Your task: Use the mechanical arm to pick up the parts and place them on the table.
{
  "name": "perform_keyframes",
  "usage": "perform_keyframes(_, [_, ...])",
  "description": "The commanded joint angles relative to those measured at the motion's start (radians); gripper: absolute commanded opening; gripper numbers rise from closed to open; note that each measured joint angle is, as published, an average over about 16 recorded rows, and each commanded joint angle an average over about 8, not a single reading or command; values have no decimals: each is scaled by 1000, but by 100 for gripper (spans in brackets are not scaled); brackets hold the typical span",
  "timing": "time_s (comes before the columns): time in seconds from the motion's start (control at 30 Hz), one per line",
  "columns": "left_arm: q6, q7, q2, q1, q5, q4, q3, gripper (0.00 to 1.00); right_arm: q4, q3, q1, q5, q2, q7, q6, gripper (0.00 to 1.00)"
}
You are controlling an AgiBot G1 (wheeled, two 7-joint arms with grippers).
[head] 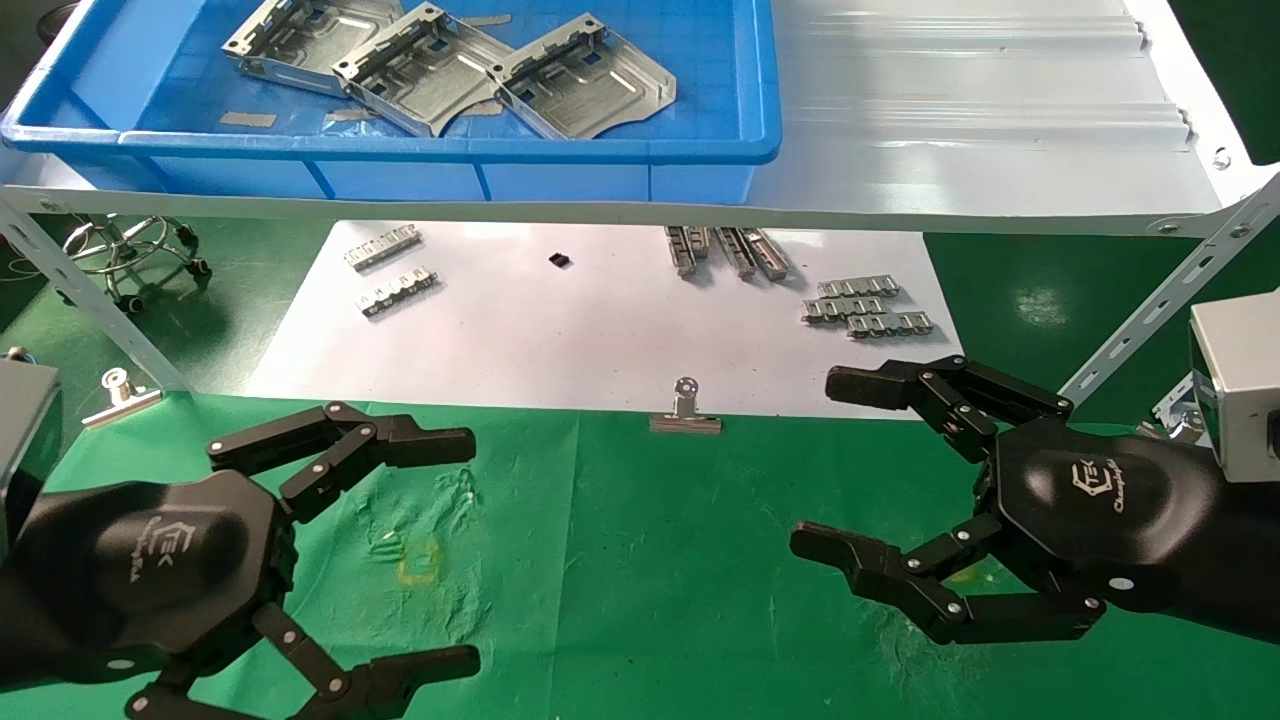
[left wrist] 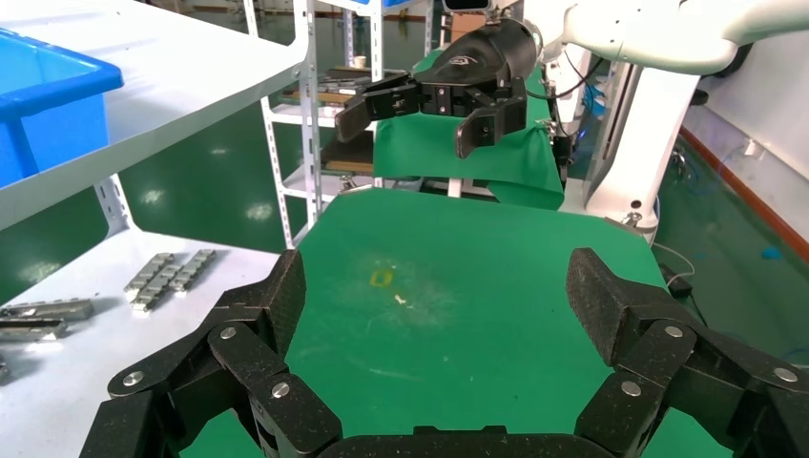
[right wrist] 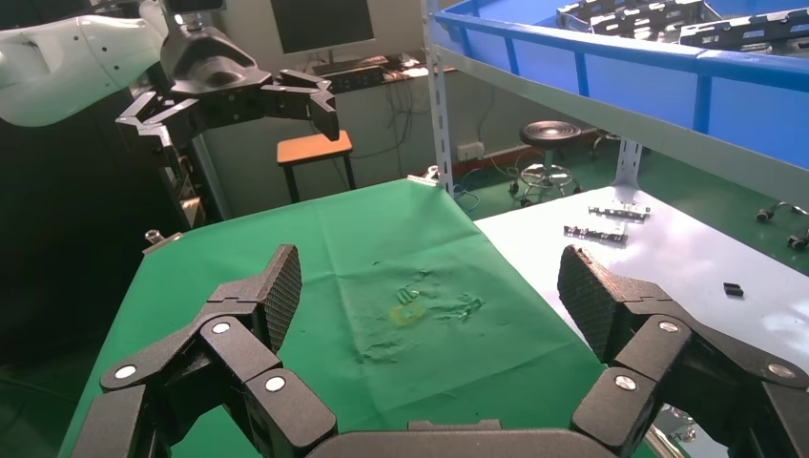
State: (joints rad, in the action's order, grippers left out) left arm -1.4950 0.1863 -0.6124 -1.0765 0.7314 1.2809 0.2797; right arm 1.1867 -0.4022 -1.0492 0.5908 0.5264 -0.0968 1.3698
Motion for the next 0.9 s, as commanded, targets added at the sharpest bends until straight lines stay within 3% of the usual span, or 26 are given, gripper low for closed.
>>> perform_keyframes(0.03, [0, 0, 0, 0, 0, 0, 0, 100, 0, 0, 0, 0, 0, 0, 0, 100])
perform_keyframes(0.4, [0, 0, 0, 0, 0, 0, 0, 100, 0, 0, 0, 0, 0, 0, 0, 98])
perform_keyframes(0.67, [0, 0, 0, 0, 0, 0, 0, 100, 0, 0, 0, 0, 0, 0, 0, 2])
perform_keyframes(0.9, [9, -1, -6, -2, 5, -4, 2, 100, 0, 0, 0, 0, 0, 0, 0, 0])
